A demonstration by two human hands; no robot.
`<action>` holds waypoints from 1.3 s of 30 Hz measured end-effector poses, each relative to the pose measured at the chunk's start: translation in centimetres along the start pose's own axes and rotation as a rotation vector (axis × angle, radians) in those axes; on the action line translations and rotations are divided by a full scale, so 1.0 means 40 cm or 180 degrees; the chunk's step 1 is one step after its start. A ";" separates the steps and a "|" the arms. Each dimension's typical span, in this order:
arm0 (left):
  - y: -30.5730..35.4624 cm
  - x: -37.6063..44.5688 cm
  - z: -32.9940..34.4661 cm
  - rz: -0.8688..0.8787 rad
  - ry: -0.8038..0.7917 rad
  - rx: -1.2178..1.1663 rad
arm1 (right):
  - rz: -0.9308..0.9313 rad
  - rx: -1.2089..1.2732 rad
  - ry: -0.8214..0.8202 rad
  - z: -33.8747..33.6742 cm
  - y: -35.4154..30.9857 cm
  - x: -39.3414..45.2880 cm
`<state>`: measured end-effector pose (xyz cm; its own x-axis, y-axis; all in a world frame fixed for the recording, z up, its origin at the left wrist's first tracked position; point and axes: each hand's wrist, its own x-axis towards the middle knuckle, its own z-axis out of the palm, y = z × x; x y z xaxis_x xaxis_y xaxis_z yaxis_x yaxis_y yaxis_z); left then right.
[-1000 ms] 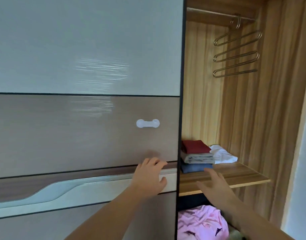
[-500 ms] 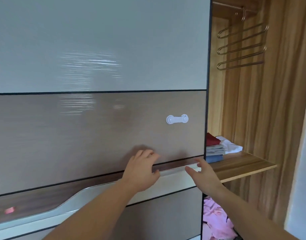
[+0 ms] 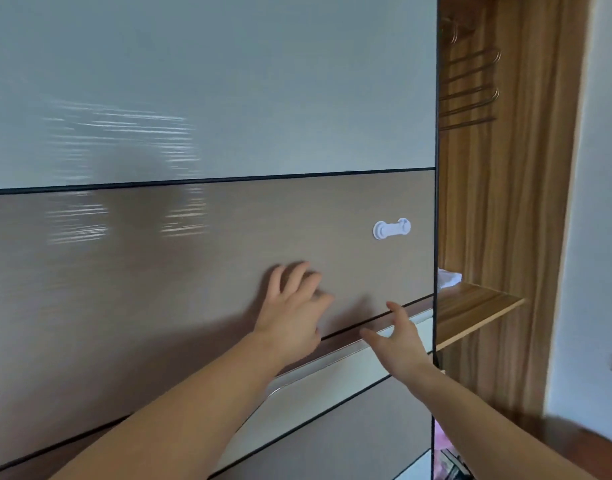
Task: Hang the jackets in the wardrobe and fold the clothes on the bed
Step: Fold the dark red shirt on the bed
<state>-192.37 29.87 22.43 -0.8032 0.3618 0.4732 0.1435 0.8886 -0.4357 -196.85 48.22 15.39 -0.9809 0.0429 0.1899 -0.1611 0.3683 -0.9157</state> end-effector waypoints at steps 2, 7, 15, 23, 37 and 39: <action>-0.033 -0.013 -0.006 0.0120 -0.0113 0.0248 | -0.0020 -0.0157 0.0164 0.053 -0.021 -0.030; -0.111 -0.034 -0.013 0.0063 -0.0377 0.0721 | -0.0022 -0.0129 0.0328 0.183 -0.075 -0.073; -0.142 -0.031 -0.003 0.0246 -0.0235 0.0932 | 0.0141 0.0826 0.0247 0.323 -0.096 -0.054; -0.109 0.022 0.007 0.0338 -0.0169 0.0981 | 0.0055 0.1036 0.0370 0.302 -0.051 -0.001; 0.059 0.246 0.053 0.0283 -0.0219 0.0787 | -0.0035 0.1110 0.0375 0.112 0.055 0.183; 0.090 0.282 0.056 0.0274 -0.0260 0.0789 | -0.0026 0.1128 0.0368 0.079 0.071 0.213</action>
<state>-202.22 36.50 24.49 -0.8397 0.4001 0.3673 0.0755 0.7557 -0.6506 -206.02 46.70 13.31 -0.9639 0.1532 0.2179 -0.2166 0.0255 -0.9759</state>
